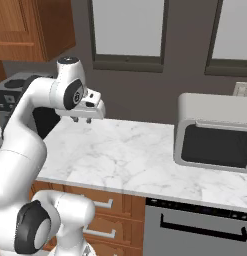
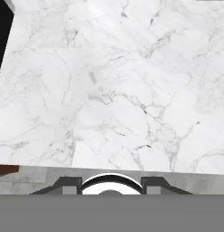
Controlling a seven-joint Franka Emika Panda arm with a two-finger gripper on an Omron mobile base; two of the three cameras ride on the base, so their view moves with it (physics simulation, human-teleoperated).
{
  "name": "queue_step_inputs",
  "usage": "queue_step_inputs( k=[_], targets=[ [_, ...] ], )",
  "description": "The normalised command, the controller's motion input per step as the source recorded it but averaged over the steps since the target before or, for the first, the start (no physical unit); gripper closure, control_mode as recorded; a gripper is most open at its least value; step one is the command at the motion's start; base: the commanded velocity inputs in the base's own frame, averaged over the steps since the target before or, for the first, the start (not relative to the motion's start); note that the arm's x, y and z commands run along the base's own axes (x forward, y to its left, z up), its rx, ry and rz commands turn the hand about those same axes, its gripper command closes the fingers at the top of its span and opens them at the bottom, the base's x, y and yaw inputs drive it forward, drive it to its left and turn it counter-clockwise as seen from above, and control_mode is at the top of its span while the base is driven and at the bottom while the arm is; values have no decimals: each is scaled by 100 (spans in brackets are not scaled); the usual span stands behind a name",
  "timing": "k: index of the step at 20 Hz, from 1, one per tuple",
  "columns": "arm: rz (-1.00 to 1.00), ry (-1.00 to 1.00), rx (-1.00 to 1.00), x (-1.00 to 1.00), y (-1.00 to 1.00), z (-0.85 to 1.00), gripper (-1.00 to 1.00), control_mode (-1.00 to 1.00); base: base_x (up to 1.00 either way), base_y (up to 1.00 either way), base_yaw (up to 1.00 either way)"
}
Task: Take the pizza cutter from the drawer on the left and place it on the dining counter for cutting.
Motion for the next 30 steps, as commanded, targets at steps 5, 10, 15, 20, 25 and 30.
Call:
queue_step_inputs(
  k=[5, 10, 15, 20, 25, 30],
  targets=[
    [3, 0, -1, -27, 20, -3, -100, -100, 0, 0, 0],
    [13, 0, -7, -67, 83, -22, -100, -100, 0, 0, 0],
    [26, -1, -12, -50, 100, -30, -100, -100, 0, 0, 0],
    [31, 0, -18, -22, 100, -40, -100, -100, 0, 0, 0],
    [25, -4, -17, -39, 93, -38, -100, -100, 0, 0, 0],
    [18, 0, -17, -20, 100, -38, -100, -100, 0, 0, 0]
  ],
)
